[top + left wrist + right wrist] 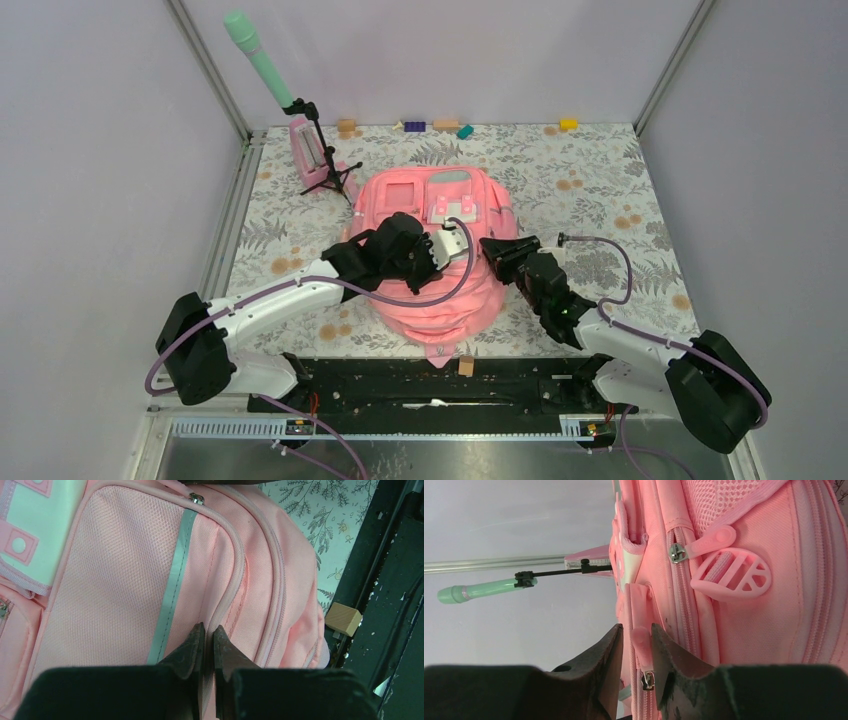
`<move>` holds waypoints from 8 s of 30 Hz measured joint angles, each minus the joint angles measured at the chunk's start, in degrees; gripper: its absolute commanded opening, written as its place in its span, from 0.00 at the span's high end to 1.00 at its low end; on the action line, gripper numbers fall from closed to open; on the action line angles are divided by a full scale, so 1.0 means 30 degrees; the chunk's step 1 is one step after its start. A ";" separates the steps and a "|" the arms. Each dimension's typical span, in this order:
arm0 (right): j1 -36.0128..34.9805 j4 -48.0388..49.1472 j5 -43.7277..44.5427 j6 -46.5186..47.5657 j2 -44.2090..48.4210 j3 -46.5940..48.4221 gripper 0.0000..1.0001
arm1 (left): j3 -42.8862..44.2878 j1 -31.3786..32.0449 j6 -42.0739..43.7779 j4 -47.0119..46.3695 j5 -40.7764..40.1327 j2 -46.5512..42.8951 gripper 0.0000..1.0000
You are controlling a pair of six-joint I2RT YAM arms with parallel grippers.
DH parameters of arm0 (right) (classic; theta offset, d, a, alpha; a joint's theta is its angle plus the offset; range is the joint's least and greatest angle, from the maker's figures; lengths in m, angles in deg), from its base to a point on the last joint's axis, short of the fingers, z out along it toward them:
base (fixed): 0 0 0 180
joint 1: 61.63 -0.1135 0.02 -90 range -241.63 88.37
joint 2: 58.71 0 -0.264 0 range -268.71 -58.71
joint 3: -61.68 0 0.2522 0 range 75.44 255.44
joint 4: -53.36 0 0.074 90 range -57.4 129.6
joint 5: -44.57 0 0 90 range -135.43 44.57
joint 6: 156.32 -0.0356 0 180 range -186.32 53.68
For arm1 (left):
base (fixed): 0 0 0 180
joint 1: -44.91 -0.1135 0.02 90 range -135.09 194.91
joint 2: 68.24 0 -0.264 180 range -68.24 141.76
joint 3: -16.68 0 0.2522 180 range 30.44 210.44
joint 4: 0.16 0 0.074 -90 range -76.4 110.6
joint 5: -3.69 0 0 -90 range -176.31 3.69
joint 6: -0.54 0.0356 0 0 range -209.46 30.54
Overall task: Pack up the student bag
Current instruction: Unzip the student bag at the center of the board.
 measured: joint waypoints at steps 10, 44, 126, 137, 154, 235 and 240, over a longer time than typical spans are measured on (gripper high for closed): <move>0.0007 0.0007 -0.0787 0.1056 -0.0277 0.0000 0.64 | 0.0000 0.0000 -0.0036 0.0007 0.0000 0.0109 1.00; 0.0007 -0.2076 0.0102 0.2514 0.3745 -0.1953 1.00 | 0.0255 0.0117 -0.4816 -0.1559 -0.0058 0.1698 1.00; 0.2229 -0.5654 -1.5183 3.7004 -0.1858 0.5319 0.17 | 0.2688 -0.3745 -0.0692 0.5107 0.3002 0.1020 1.00; 0.1698 -0.6302 -1.5606 3.7579 -0.2295 0.5770 0.16 | 0.2688 -0.3803 -0.0707 0.5151 0.3184 0.1020 1.00; 0.0896 -0.8080 -1.4855 3.7426 -0.2382 0.6222 0.76 | 0.2688 -0.3942 -0.0874 0.5144 0.3439 0.1027 1.00; -0.2710 -1.2495 -0.6790 2.2272 0.0401 0.6113 1.00 | -0.3461 -0.8874 -1.1803 -0.1836 -0.0393 -0.1858 0.30; -0.2710 -1.2728 -0.6666 2.2258 0.0452 0.6113 1.00 | -0.3475 -0.9005 -1.1657 -0.1537 -0.1195 -0.2477 0.47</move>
